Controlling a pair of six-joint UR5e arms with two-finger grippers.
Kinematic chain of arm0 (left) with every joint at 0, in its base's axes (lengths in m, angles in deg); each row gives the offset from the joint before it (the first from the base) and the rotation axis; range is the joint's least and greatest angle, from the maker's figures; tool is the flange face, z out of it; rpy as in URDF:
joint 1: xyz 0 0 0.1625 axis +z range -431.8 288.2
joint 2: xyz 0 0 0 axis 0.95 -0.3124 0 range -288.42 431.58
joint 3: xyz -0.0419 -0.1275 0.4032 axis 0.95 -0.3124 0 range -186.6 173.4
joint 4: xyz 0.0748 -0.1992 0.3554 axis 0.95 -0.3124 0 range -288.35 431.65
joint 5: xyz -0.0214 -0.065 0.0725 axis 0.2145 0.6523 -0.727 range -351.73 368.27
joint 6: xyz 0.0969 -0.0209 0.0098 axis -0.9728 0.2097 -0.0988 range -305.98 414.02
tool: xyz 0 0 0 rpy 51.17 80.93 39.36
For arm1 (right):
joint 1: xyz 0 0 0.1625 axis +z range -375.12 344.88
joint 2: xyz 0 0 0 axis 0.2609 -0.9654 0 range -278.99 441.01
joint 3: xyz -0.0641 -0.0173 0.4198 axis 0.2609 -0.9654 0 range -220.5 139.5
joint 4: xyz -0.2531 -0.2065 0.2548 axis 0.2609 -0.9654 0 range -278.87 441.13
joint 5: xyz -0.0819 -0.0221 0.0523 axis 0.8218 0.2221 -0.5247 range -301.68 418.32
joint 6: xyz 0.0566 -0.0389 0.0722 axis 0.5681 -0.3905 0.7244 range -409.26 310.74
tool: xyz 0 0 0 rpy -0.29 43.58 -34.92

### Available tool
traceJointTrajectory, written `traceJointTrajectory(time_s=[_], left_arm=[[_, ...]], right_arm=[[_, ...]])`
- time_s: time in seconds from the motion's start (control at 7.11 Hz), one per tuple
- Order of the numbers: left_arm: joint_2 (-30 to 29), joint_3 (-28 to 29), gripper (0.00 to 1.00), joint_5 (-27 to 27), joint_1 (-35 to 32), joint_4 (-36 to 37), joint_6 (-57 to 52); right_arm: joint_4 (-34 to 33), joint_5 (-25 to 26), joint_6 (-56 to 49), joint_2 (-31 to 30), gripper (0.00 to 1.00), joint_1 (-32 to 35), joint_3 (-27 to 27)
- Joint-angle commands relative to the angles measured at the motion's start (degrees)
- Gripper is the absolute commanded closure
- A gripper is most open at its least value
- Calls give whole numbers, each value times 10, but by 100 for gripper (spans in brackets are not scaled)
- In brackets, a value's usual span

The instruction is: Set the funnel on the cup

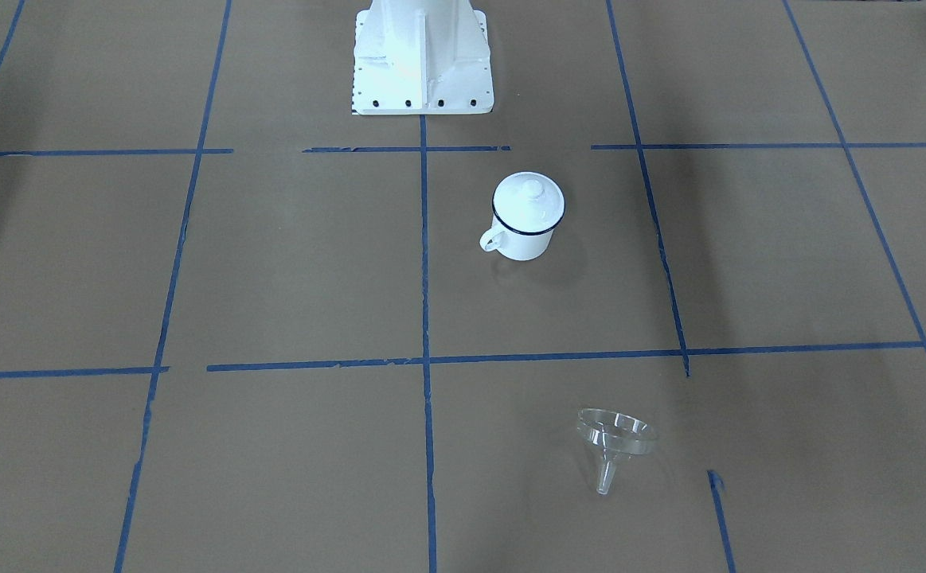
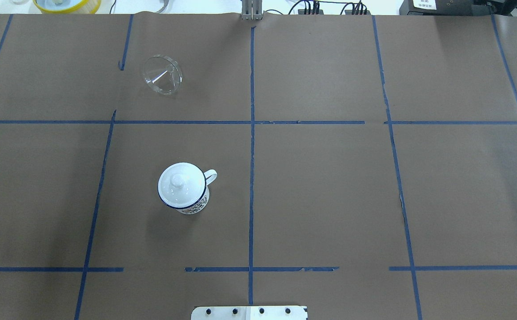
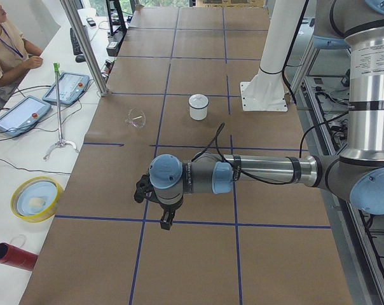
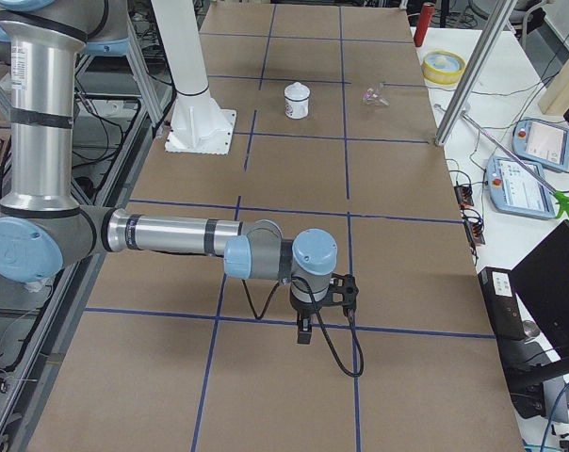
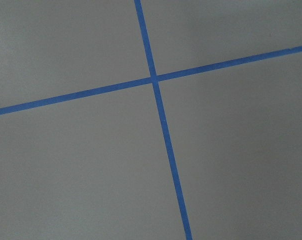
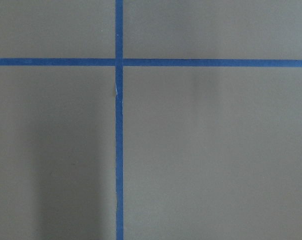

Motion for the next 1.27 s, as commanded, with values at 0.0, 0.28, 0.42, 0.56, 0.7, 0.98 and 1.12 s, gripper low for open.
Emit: traceJointTrajectory(time_s=[0.0,0.28,0.42,0.56,0.7,0.98,1.12], left_arm=[[0,-3,0,-10,0,0,-1],[-8,-22,0,-2,1,-3,2],[-31,-31,0,-9,1,-10,2],[-91,-7,0,-8,1,-46,3],[-115,0,0,-5,0,-104,3],[-116,-8,0,-1,0,-157,108],[-108,-10,0,0,29,-206,129]], right_arm=[[0,0,0,0,0,0,0],[0,0,0,0,0,0,0],[0,0,0,0,0,0,0],[0,0,0,0,0,0,0],[0,0,0,0,0,0,0],[0,0,0,0,0,0,0],[0,0,0,0,0,0,0]])
